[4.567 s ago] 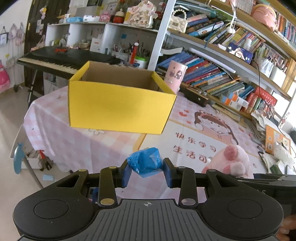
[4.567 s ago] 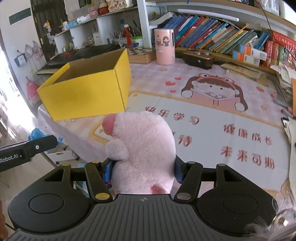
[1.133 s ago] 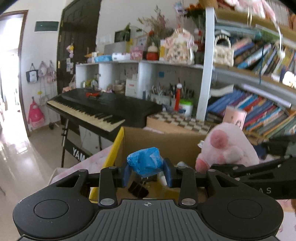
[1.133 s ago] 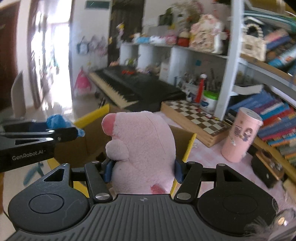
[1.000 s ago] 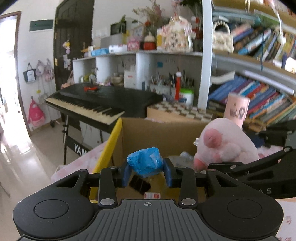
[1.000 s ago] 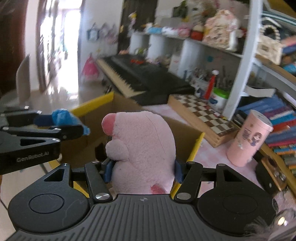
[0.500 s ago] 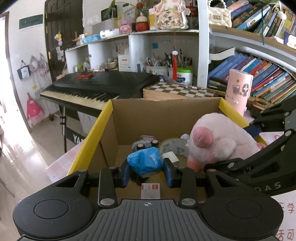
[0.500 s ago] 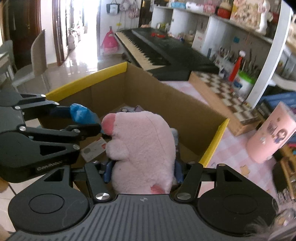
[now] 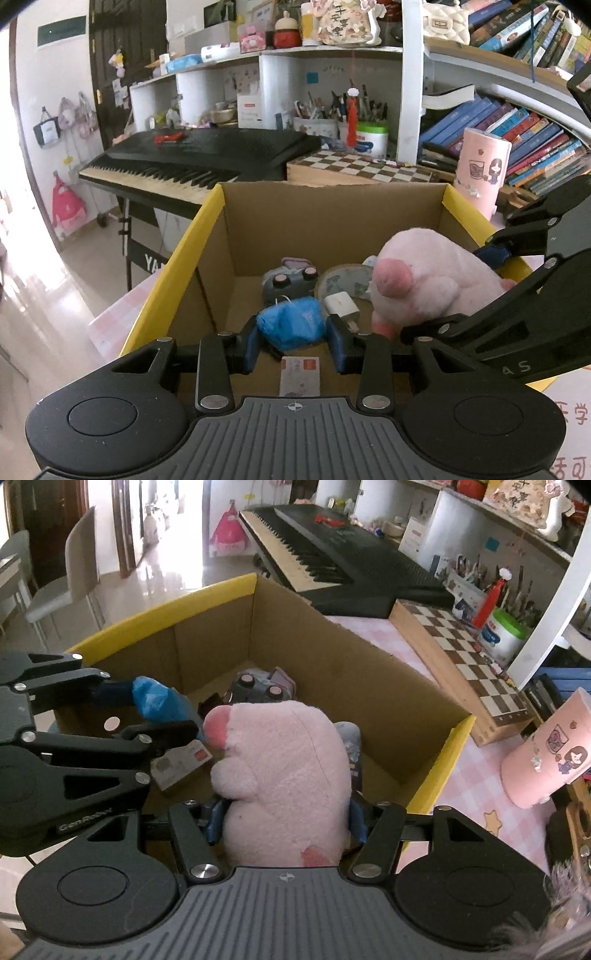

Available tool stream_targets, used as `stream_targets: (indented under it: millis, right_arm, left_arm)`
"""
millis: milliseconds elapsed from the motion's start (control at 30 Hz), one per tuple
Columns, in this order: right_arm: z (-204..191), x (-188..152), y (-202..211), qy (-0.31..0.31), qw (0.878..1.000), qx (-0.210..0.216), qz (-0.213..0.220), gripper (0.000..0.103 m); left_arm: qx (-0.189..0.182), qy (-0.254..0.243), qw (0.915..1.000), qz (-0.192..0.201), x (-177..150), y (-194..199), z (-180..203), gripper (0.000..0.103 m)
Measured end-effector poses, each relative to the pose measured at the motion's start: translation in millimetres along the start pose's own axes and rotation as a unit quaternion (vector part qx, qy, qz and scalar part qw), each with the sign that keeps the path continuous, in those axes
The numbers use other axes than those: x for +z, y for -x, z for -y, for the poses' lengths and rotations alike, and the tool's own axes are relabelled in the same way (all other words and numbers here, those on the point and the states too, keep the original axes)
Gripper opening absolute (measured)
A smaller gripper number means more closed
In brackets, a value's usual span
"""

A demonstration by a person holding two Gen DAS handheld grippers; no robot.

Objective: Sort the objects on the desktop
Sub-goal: 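Open the left tool to drop the blue cube while the right tool releases the pig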

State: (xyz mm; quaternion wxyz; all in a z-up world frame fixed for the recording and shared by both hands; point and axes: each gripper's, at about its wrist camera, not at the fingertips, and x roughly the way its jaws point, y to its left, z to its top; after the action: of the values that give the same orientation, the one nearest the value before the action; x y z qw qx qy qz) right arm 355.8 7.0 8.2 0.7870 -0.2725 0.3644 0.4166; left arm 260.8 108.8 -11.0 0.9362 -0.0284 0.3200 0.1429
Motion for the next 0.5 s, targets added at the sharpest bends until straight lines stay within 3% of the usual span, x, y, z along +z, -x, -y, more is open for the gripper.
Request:
stream_targets:
  millis: [200, 333, 400, 500]
  right_arm:
    - [-2, 0, -1, 0.0, 1.0, -0.013, 0.004, 0.063]
    - [-6, -7, 11, -0.013, 0.998, -0.055, 0.038, 0.074]
    - [-4, -12, 21, -0.028, 0.996, -0.058, 0.054, 0.074]
    - [-6, -19, 38, -0.045, 0.994, -0.065, 0.077, 0.075]
  left_arm:
    - [0.017, 0.006, 0.9998, 0.009, -1, 4, -3, 0.05]
    - [0.009, 0.022, 0.9993, 0.03, -2, 15, -7, 0.056]
    - [0.009, 0.028, 0.9986, 0.044, -2, 23, -8, 0.064]
    - [-0.003, 0.034, 0.9977, 0.059, -2, 36, -10, 0.068]
